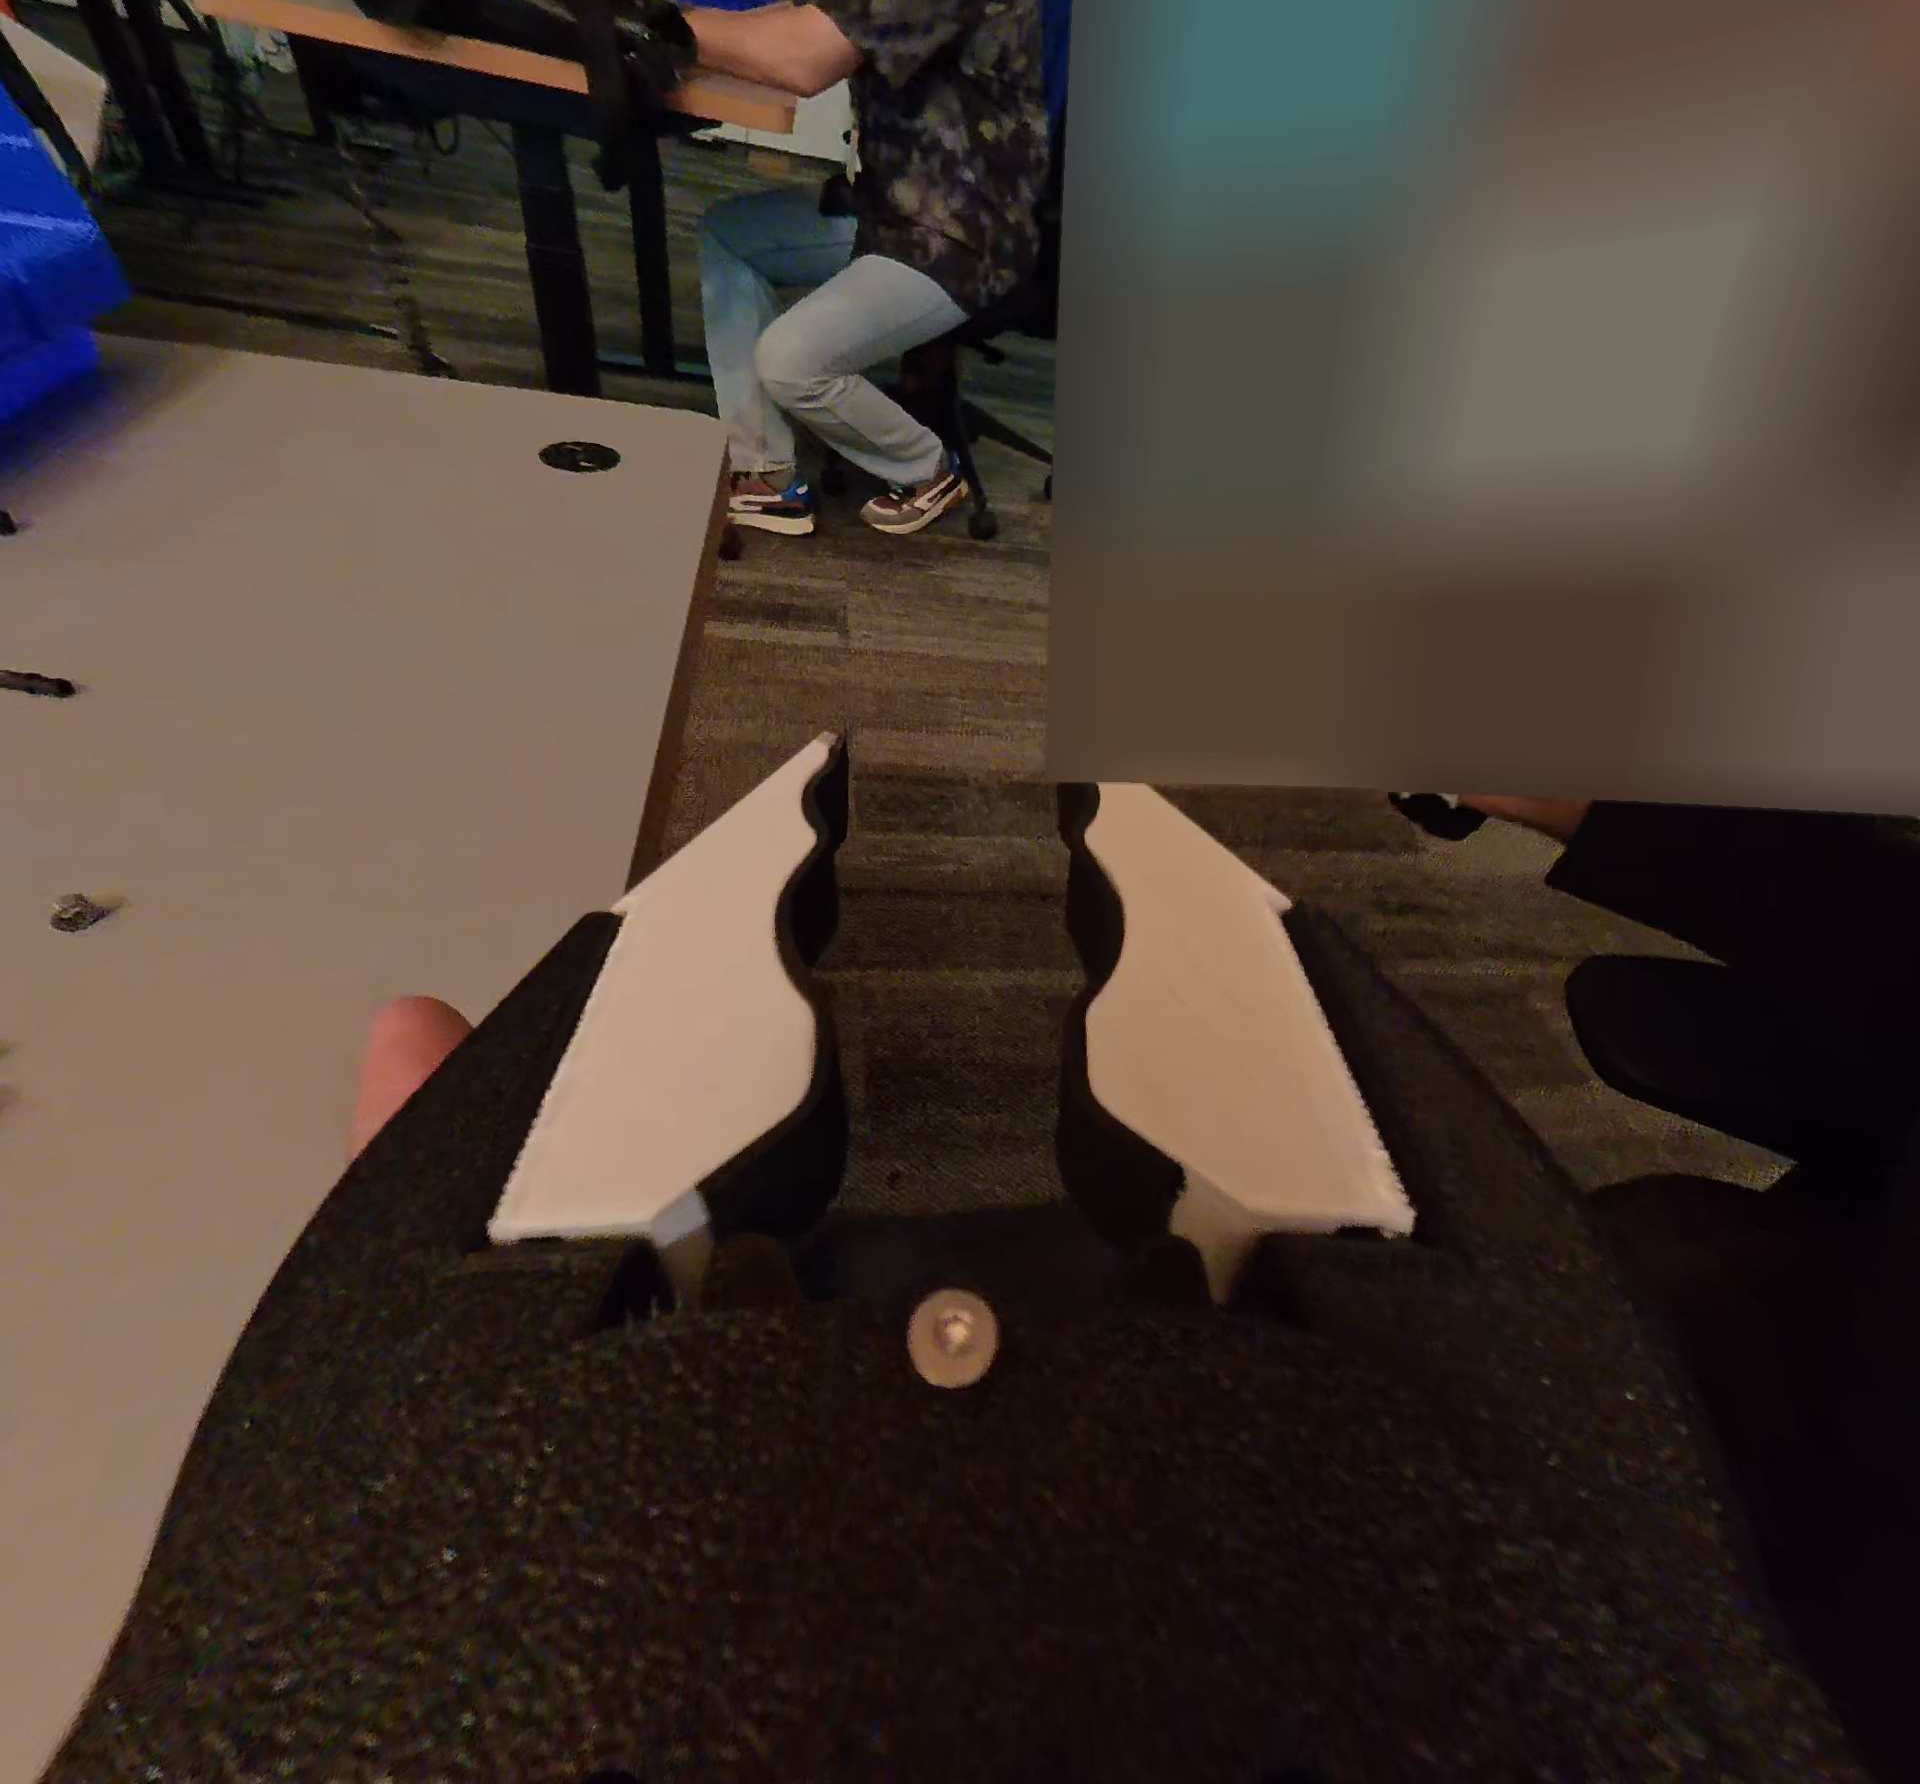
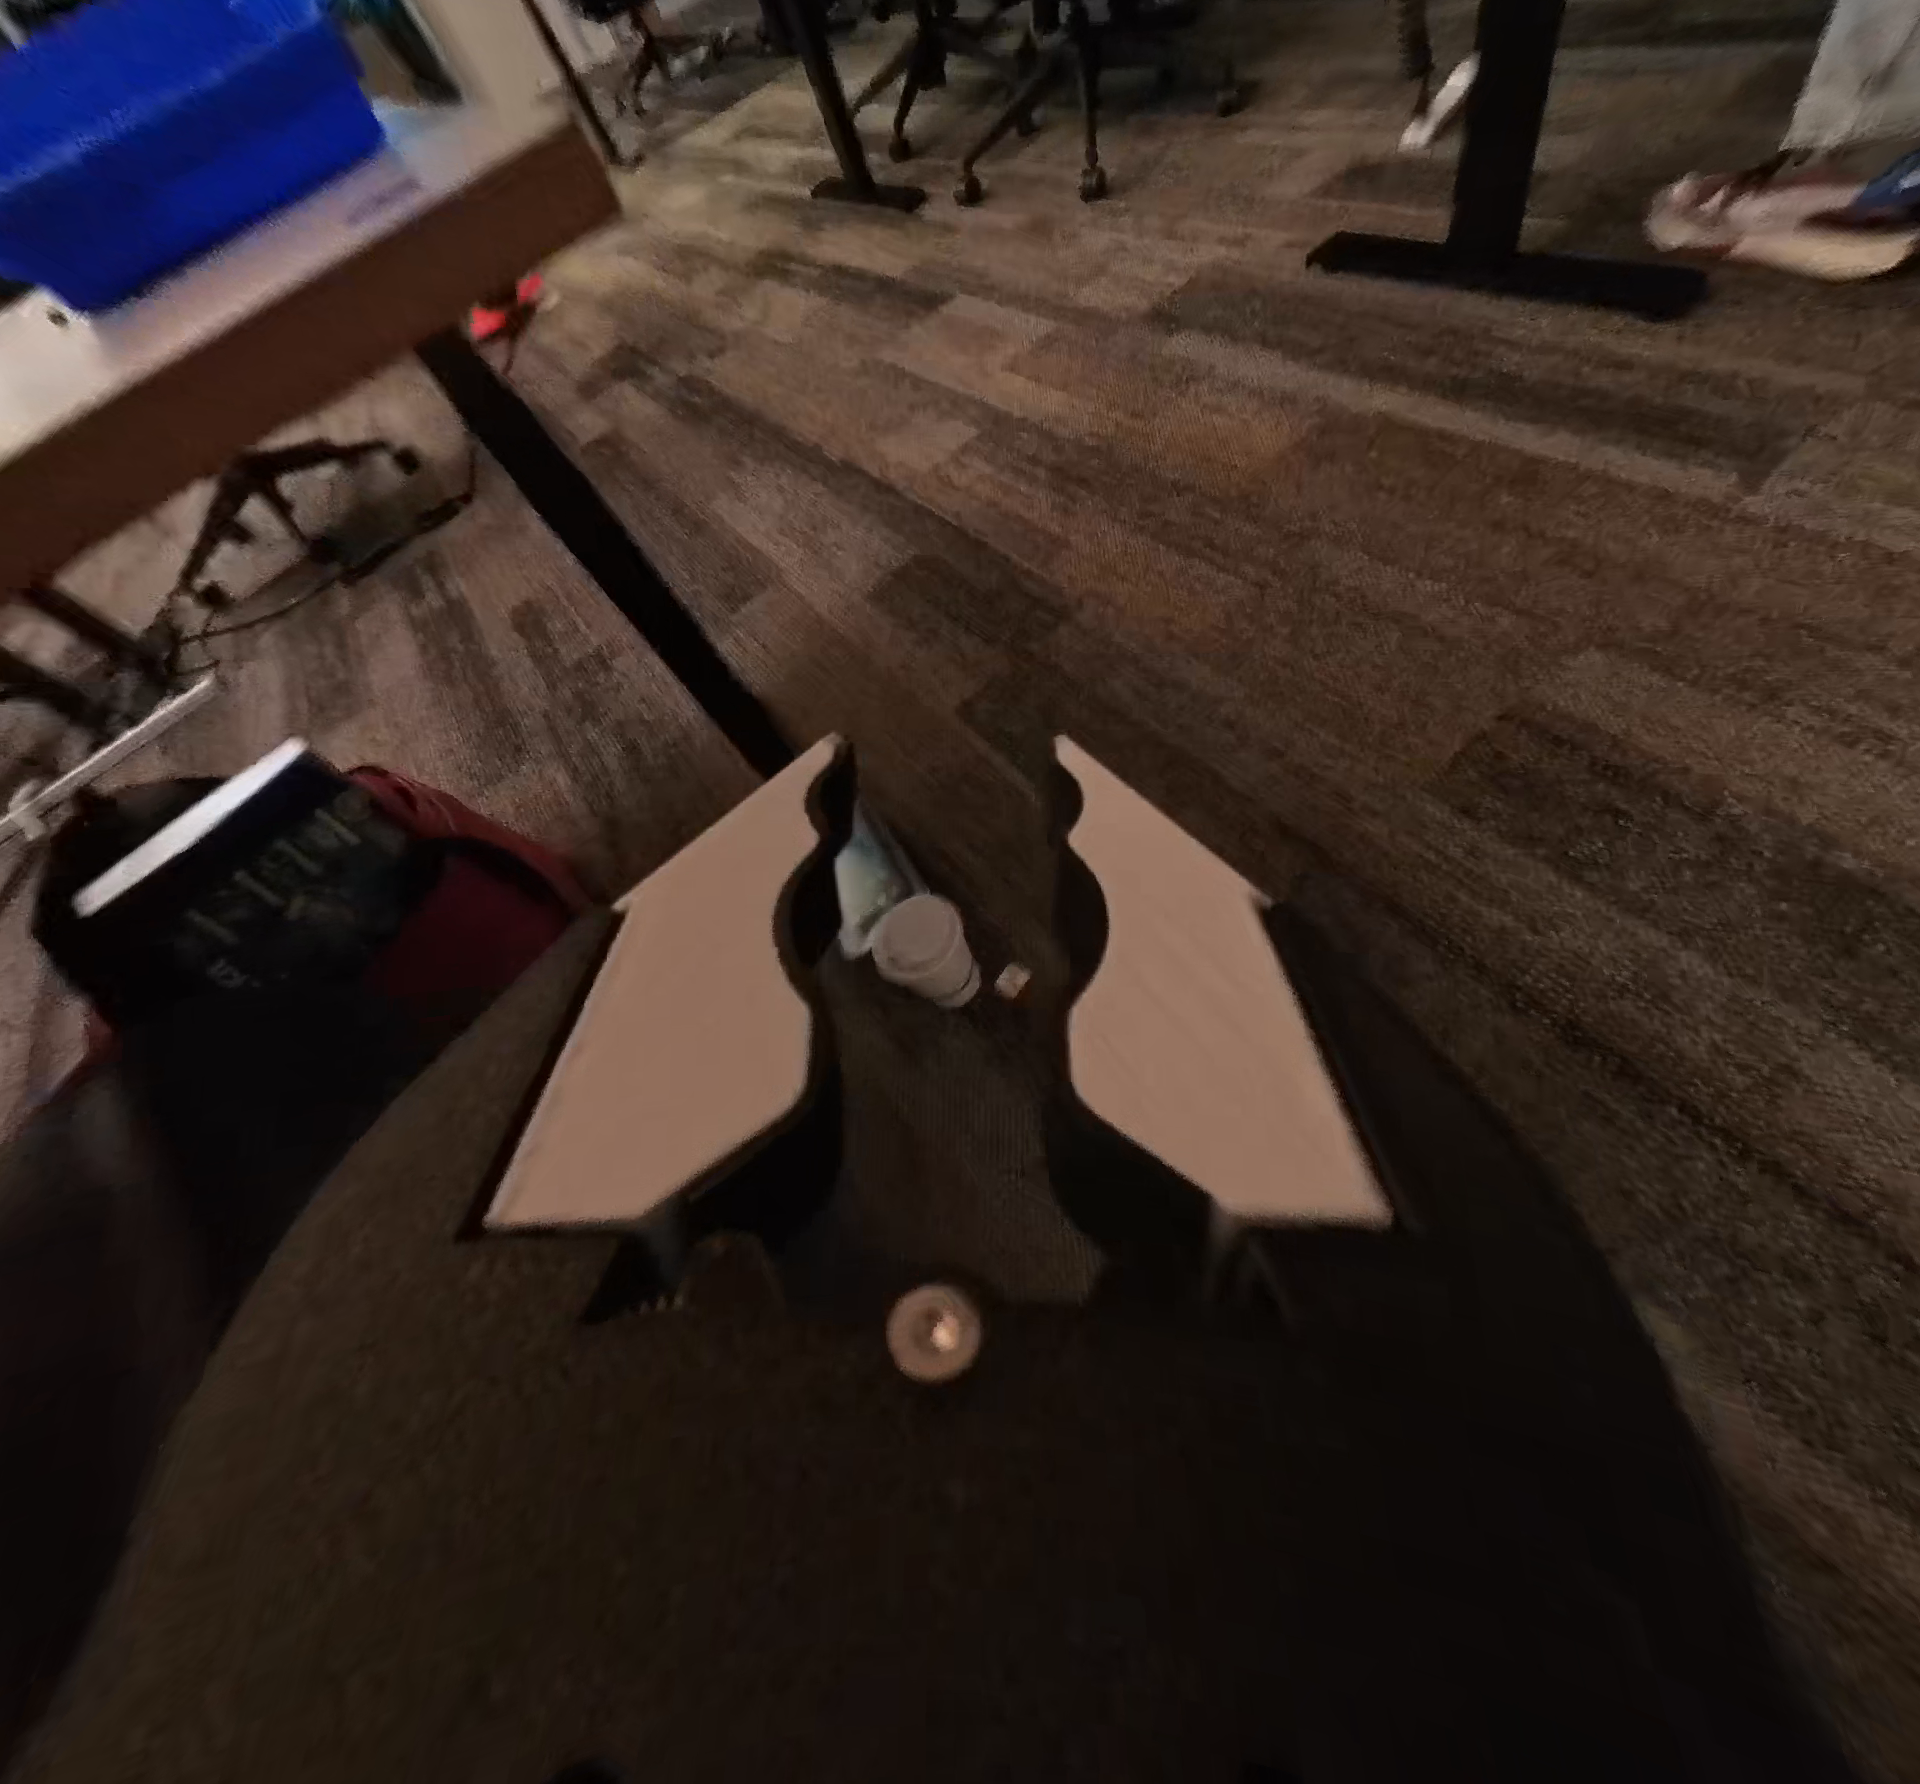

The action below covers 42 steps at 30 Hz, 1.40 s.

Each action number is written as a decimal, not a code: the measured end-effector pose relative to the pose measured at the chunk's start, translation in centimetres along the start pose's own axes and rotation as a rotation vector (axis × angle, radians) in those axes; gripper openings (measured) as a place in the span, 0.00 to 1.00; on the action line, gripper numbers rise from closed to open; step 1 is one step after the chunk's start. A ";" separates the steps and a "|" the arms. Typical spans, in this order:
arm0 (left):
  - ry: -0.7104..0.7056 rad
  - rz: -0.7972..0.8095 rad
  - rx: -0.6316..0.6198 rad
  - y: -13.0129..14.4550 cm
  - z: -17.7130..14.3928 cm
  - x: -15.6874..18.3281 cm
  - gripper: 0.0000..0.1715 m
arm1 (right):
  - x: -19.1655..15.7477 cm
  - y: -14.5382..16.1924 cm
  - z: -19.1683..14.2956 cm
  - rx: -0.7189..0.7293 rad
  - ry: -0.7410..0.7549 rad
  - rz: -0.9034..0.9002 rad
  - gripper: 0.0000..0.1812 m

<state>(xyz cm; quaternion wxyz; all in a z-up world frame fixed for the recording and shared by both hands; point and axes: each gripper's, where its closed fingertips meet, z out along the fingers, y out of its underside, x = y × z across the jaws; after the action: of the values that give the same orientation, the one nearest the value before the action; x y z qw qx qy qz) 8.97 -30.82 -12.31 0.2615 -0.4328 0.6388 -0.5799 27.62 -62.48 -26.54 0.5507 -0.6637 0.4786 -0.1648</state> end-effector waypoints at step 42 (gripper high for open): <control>-0.068 -0.111 -0.474 19.6 8.6 -3.5 0.23 | 7.5 59.6 29.4 -0.954 0.299 -0.173 0.09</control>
<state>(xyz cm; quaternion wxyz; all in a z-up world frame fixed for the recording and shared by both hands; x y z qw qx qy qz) 13.02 -33.15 -33.47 0.1415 -0.5357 0.7231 -0.4124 26.20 -47.89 -91.81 0.0960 -0.8477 0.5175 -0.0662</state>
